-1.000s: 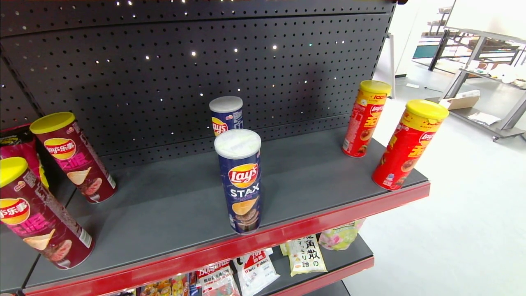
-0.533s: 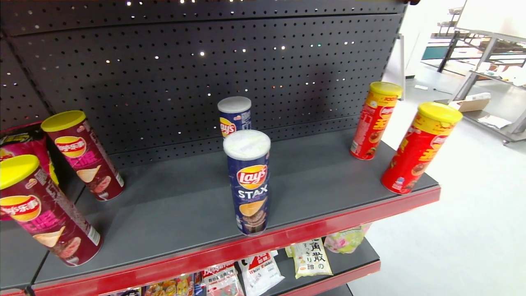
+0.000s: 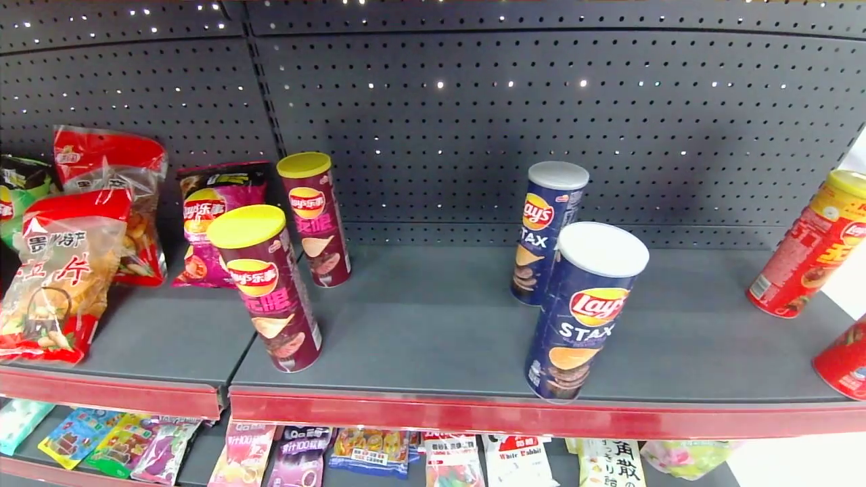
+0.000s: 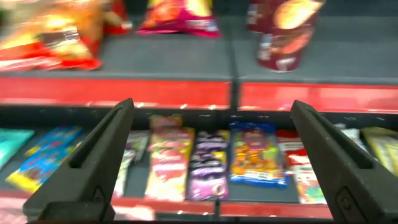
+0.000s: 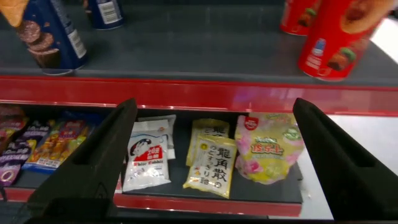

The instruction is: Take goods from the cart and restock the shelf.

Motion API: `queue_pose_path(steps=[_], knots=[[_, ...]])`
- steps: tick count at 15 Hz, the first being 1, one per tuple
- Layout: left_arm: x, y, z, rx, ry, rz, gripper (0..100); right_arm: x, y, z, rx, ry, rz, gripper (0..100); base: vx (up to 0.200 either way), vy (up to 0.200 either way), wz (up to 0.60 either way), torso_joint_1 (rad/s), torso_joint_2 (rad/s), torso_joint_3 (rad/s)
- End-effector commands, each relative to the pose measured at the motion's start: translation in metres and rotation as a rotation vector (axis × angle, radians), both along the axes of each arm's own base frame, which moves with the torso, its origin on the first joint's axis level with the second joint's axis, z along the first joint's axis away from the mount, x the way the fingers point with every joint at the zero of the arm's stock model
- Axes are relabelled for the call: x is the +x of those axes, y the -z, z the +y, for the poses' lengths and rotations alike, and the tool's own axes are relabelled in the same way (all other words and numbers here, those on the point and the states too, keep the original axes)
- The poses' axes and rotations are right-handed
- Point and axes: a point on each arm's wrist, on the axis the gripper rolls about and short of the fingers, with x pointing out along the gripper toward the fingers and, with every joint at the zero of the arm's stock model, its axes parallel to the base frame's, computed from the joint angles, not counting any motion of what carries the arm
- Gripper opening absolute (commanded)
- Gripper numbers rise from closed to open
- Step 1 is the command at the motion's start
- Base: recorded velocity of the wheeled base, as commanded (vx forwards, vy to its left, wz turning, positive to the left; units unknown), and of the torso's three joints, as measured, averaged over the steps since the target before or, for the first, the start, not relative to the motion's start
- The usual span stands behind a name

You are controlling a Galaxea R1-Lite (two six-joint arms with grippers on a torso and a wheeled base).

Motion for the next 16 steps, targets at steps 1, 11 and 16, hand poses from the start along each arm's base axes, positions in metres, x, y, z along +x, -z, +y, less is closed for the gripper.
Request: queue_pose_path(steps=[1, 11, 16], knots=[[0.0001, 0.0001, 0.0, 0.0, 0.0, 0.002, 100, 0.0, 0.0, 0.0, -0.002, -0.002, -0.001, 100, 0.0, 0.0, 0.0, 0.0, 0.0, 0.0], [0.0001, 0.0001, 0.0, 0.0, 0.0, 0.002, 100, 0.0001, -0.0004, 0.0, 0.001, -0.002, 0.002, 100, 0.0, 0.0, 0.0, 0.0, 0.0, 0.0], [0.0001, 0.0001, 0.0, 0.0, 0.0, 0.002, 100, 0.0004, -0.0009, 0.0008, -0.026, -0.045, 0.006, 100, 0.0, 0.0, 0.0, 0.0, 0.0, 0.0]])
